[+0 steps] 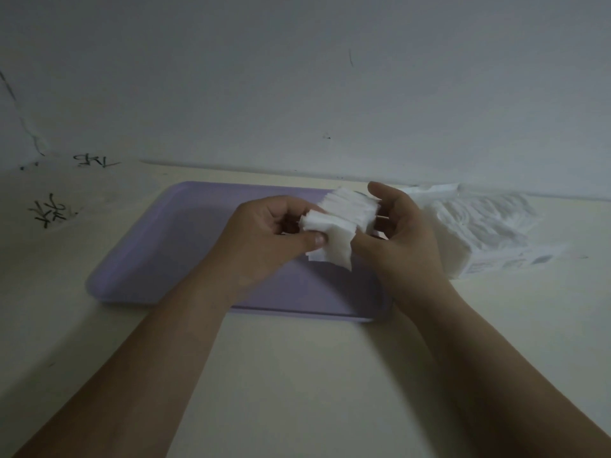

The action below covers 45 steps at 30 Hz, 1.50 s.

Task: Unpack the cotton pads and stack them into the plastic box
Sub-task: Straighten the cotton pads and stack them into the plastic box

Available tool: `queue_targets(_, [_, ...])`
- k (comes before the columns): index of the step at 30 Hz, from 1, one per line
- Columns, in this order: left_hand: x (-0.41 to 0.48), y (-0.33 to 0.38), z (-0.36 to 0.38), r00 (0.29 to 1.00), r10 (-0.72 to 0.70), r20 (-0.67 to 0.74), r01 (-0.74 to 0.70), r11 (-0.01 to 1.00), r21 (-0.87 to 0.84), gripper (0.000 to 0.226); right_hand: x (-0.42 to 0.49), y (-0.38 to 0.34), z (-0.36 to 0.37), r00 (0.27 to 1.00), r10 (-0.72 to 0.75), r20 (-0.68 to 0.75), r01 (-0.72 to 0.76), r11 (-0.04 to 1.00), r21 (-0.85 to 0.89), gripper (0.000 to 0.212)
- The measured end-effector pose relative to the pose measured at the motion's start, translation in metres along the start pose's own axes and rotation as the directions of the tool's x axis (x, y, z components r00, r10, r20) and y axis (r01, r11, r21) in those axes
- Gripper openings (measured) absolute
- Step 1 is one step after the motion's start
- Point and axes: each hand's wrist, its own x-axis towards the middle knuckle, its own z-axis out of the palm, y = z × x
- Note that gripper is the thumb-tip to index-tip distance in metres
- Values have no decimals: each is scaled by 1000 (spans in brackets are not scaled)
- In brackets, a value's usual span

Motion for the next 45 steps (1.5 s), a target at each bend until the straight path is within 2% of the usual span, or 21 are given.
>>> queue_targets(6, [0, -3, 1, 999, -19, -47, 22, 998, 52, 27, 1, 2, -2, 998, -4, 65, 5, 1000, -11, 70])
queue_targets(9, [-1, -2, 0, 994, -42, -102, 49, 997, 58, 31, 3, 4, -4, 987, 50, 153, -68, 990, 120, 68])
queue_targets(11, [0, -4, -1, 993, -59, -104, 66, 996, 59, 30, 5, 4, -8, 969, 69, 235, -121, 969, 215, 74])
queue_targets(13, [2, -6, -1, 994, -51, -99, 56, 997, 51, 29, 5, 4, -8, 956, 67, 284, -120, 978, 172, 88])
queue_targets(15, [2, -5, 0, 995, -38, -94, 41, 999, 29, 24, 3, 6, -5, 968, 68, 242, -91, 992, 84, 90])
queue_targets(17, [1, -6, 1, 996, -48, -72, 48, 999, -2, 22, 4, 8, -4, 975, 71, 213, -96, 989, 112, 83])
queue_targets(19, [3, -9, -3, 996, -75, -43, 74, 997, -7, 33, 7, 8, -6, 967, 88, 239, -137, 970, 198, 79])
queue_targets(23, [6, -14, -9, 984, -172, 55, 176, 981, -87, 87, 5, -1, -13, 932, 79, 355, -197, 930, 312, 68])
queue_targets(24, [6, -14, -8, 978, -183, 102, 195, 972, -129, 89, 4, -3, -13, 920, 73, 384, -210, 921, 328, 68])
queue_targets(26, [2, -11, -4, 967, -188, 174, 220, 956, -193, 77, 3, -4, -11, 909, 77, 410, -230, 913, 338, 75])
queue_targets(28, [-2, -8, -3, 965, -189, 181, 228, 947, -227, 68, 4, -2, -8, 933, 104, 345, -215, 928, 303, 83])
queue_targets(30, [-2, -7, -3, 971, -197, 137, 225, 946, -235, 61, 4, -1, -6, 971, 102, 215, -148, 967, 207, 82])
queue_targets(34, [-1, -10, 2, 971, -226, 82, 240, 938, -250, 45, 2, -2, -6, 999, -20, 35, 17, 996, 87, 47])
queue_targets(38, [1, -10, 4, 970, -232, 75, 244, 927, -285, 46, 1, -4, 0, 987, -157, 35, 152, 982, 109, 27])
queue_targets(45, [5, -14, 6, 978, -208, 13, 202, 929, -310, 50, -2, -3, 5, 985, -164, -59, 175, 941, 290, 11])
